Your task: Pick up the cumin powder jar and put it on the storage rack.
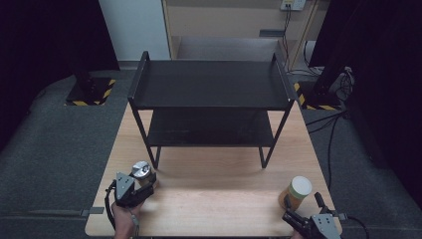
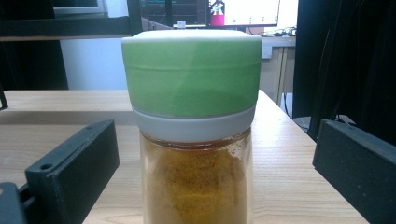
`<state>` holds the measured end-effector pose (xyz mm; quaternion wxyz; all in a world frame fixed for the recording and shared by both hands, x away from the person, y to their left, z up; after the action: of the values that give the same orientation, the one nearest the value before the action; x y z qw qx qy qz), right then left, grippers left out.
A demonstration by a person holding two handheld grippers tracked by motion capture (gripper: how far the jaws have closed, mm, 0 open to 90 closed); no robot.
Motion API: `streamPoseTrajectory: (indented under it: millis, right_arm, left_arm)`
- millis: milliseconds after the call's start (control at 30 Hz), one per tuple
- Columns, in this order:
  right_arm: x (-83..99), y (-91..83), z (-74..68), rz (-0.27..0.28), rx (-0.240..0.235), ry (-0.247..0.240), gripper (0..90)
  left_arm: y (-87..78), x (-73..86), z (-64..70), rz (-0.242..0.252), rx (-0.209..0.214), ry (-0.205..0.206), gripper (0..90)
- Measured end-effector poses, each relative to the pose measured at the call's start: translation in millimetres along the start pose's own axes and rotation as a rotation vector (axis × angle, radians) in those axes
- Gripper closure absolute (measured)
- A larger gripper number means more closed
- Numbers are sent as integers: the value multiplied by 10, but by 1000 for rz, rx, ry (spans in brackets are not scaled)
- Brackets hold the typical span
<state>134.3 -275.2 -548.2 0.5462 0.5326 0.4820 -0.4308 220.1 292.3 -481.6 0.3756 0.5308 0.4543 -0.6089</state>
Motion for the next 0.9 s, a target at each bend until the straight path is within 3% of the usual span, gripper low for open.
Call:
streamPoseTrajectory:
  millis: [400,567,767,900]
  right_arm:
    - [3,-4,5,3,-1,3,7]
    - [5,-7,14,5,-6,5,7]
    - [6,-8,21,6,-11,5,7]
    - [4,-8,32,4,-18,9,7]
  left_arm:
    - [40,-187,89,7,28,10,297]
    - [55,-270,93,31,65,-26,297]
    - [72,-426,165,45,75,-9,297]
    - [101,-546,199,51,78,-18,297]
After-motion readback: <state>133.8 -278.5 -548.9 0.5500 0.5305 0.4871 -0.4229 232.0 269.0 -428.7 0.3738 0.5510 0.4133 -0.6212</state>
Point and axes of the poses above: each handheld gripper's, and its own axes: y roughly forward along the jaws, x roughly out of its underside, z roughly to its right, the point moved 4 cm from there along y, roughly forward along the jaws, and after that the axes turned 10 degrees about z, right-handed, at the moved point
